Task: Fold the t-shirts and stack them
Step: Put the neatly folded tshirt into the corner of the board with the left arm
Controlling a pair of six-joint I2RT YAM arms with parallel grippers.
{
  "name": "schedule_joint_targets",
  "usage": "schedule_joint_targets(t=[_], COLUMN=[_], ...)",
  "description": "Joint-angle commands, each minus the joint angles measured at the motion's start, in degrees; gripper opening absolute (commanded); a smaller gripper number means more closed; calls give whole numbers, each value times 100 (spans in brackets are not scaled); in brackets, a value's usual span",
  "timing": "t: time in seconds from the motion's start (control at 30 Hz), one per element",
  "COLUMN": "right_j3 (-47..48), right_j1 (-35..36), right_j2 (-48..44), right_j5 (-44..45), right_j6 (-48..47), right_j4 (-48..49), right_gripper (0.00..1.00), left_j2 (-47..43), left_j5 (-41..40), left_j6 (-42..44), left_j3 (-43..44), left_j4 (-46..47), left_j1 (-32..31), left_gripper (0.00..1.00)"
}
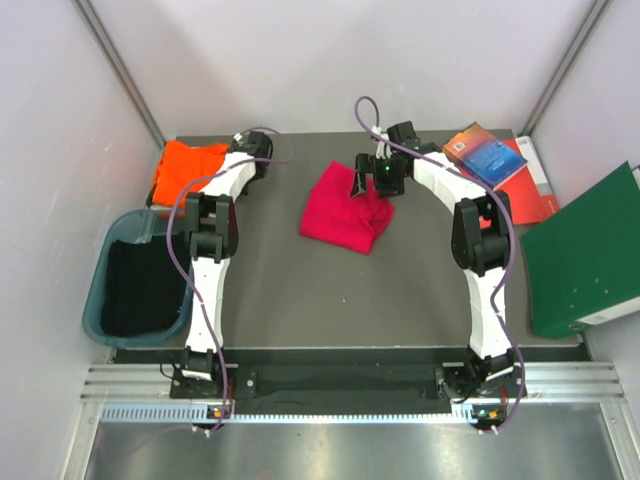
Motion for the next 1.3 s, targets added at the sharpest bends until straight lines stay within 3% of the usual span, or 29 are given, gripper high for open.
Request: schedule_joint_targets(t=[0.0, 0.17, 0.37, 0.57, 0.73, 0.93, 1.0, 1.03, 1.07, 1.1, 1.13, 1.27], right_j3=[30, 4, -75, -137, -268, -383, -427, -427, -435, -436, -436, -549], right_j1=[-79, -79, -88, -88, -97, -88, -97, -88, -88, -88, -88, -88], right_j2=[-422, -413, -386, -386, -456, -518, -527, -553, -553, -562, -597, -755], right_j5=[-70, -88, -123, -123, -105, -97, -44, -9, 35, 131, 184, 606], right_j6=[-82, -91, -21, 6, 23, 6, 6, -3, -12, -20, -47, -47], right_j4=[81, 89, 168, 203, 239, 248, 265, 256, 239, 230, 212, 177], right_gripper=[100, 100, 100, 100, 100, 100, 100, 100, 100, 100, 99, 100], left_j2=[23, -170, -311, -487, -575, -522, -618, -671, -741, -907, -1031, -1628], left_j5=[52, 877, 1248, 2407, 3566, 4016, 4148, 4192, 4245, 4245, 4245, 4429], left_j6=[-84, -181, -277, -699, -928, -1077, -1086, -1086, -1104, -1113, -1104, -1034], left_j3=[49, -30, -13, 14, -162, -66, -65, -66, -74, -83, -135, -679], left_j4=[-155, -304, -305, -393, -322, -384, -401, -401, -419, -410, -367, 134], left_j1=[98, -34, -657, -1185, -1247, -1247, -1238, -1247, -1238, -1247, -1247, -1256], left_gripper=[0, 0, 0, 0, 0, 0, 43, 57, 80, 93, 98, 99])
